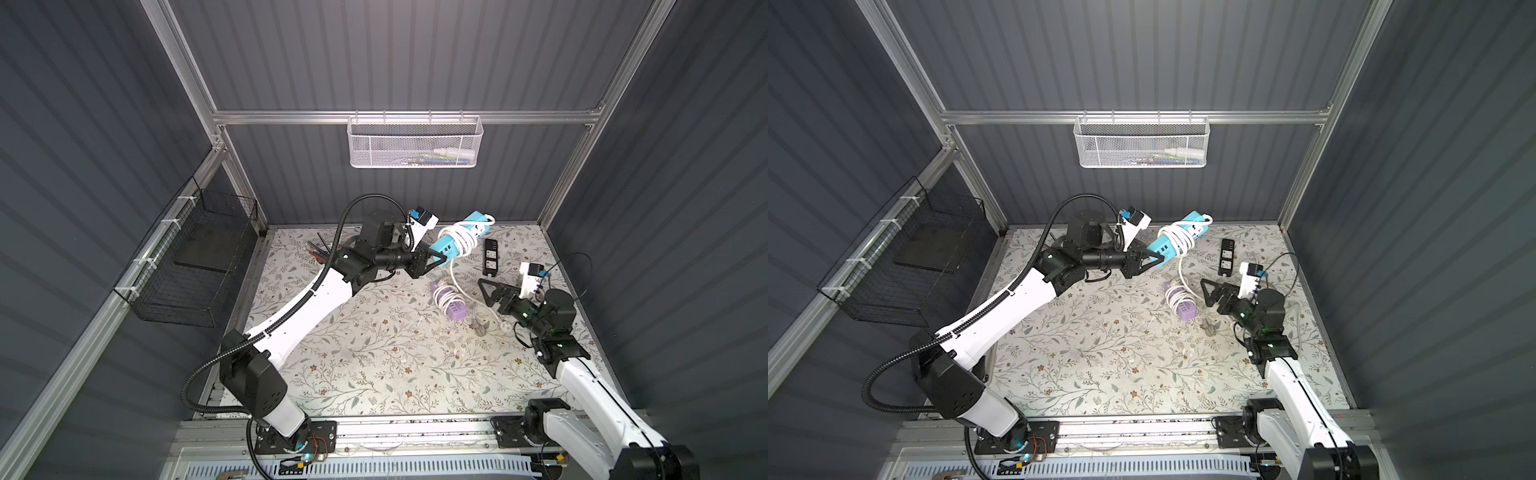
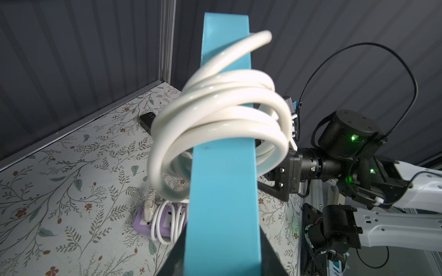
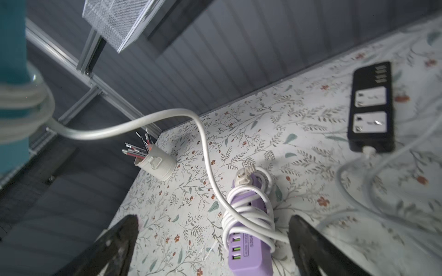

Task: Unwrap the cord wrapped around the power strip
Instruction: Unwrap the power cord from the power strip.

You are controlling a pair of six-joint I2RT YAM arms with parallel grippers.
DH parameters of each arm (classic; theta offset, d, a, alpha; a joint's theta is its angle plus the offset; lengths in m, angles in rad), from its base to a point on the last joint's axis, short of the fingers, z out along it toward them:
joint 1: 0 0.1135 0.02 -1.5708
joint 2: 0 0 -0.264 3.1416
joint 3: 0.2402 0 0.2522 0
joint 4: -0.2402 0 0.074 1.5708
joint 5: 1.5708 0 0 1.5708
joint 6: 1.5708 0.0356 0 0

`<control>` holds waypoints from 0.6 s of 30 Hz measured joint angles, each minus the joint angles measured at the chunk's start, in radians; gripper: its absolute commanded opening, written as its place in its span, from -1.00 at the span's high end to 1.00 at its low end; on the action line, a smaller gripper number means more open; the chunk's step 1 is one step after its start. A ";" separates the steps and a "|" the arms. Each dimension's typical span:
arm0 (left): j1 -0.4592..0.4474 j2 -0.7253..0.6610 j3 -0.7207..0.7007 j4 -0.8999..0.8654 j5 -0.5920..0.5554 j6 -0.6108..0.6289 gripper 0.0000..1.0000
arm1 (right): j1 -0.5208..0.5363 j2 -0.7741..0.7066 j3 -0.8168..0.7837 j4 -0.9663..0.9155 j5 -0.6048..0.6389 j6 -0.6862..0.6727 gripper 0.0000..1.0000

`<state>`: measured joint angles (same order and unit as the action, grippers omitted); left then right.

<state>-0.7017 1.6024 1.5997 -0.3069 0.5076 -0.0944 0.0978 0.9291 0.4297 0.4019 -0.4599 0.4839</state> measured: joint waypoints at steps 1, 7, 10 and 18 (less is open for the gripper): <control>0.000 0.005 0.021 -0.025 -0.003 0.000 1.00 | 0.035 0.023 0.003 0.030 0.011 -0.047 -0.98; 0.000 0.037 0.090 -0.124 -0.009 -0.005 1.00 | 0.230 0.130 0.010 0.214 0.141 -0.385 -0.98; 0.000 0.048 0.097 -0.162 -0.009 -0.008 1.00 | 0.264 0.181 0.010 0.306 0.207 -0.523 -0.98; 0.000 0.061 0.138 -0.222 0.014 -0.035 1.00 | 0.277 0.314 0.010 0.571 0.344 -0.748 -0.98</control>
<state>-0.7017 1.6630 1.7378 -0.5285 0.5220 -0.1291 0.3748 1.2430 0.4397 0.9726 -0.1154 -0.2638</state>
